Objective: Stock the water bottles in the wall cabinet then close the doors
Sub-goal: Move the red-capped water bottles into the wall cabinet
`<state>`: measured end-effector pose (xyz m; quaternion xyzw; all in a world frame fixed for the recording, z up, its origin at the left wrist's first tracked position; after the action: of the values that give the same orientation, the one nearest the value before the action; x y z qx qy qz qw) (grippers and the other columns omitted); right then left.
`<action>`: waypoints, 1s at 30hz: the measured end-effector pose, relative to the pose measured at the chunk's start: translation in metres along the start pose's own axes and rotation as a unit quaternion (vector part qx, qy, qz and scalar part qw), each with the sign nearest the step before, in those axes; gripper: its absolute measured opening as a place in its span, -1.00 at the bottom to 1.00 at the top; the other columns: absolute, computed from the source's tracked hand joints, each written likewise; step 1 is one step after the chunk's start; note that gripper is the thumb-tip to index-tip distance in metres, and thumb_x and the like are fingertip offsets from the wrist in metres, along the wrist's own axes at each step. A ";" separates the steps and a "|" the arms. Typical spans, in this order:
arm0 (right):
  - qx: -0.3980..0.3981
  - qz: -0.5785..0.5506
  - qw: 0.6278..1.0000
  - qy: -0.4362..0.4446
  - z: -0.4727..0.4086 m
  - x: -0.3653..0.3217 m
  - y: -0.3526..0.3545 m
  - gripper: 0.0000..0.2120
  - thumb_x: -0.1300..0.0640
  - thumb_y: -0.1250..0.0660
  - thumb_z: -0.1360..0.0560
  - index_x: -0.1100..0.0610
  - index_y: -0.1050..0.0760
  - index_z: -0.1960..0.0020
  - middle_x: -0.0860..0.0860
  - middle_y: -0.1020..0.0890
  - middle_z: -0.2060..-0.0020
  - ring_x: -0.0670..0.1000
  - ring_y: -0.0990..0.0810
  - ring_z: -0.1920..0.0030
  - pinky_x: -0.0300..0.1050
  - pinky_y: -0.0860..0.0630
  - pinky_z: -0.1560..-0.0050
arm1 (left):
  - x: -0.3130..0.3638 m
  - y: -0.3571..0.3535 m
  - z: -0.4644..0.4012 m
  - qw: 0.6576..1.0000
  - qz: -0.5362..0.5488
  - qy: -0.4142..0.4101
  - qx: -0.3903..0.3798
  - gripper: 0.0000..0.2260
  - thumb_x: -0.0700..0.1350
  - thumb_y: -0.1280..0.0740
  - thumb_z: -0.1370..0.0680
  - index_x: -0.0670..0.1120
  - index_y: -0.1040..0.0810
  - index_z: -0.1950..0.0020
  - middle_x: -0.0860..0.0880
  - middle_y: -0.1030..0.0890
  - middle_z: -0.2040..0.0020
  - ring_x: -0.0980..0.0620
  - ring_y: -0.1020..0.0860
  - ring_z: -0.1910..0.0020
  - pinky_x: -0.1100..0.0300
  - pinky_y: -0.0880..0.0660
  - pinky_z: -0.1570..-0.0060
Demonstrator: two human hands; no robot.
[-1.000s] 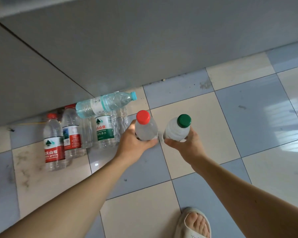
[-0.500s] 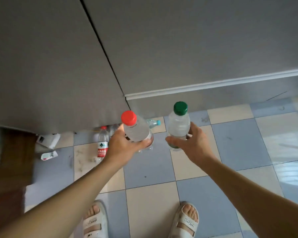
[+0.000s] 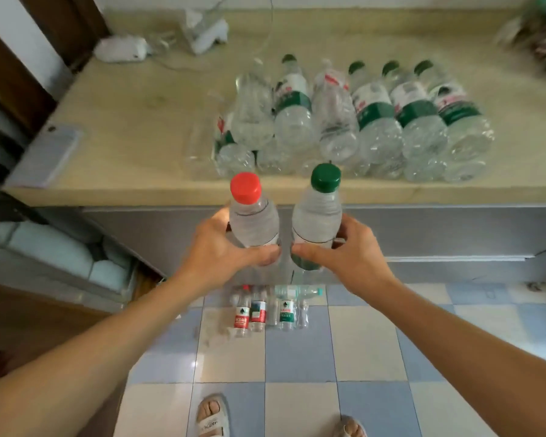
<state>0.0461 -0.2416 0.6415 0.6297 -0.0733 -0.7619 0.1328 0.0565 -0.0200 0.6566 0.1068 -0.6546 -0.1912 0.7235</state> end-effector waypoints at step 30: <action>0.226 -0.112 0.891 0.377 0.004 -0.702 0.052 -0.65 -0.06 -0.61 -0.34 0.01 -0.65 -0.06 -0.11 -0.76 0.12 -0.09 -0.73 0.07 0.05 -0.64 -0.09 | 0.567 0.483 -0.024 0.886 0.125 -0.388 0.223 -0.49 0.22 -0.60 -0.30 0.16 -0.56 -0.18 0.14 -0.67 -0.04 0.08 -0.65 -0.03 0.01 -0.63 -0.01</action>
<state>0.1684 -0.0846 1.3171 0.8866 -0.1168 -0.4399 -0.0820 0.1856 0.1783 1.3630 0.0994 -0.9164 0.0258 0.3869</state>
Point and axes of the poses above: each hand's wrist, its own z-axis away from the middle knuckle, its own y-axis out of the back of the hand, x = y × z, the point moved 10 cm from there along -z, towards the middle knuckle
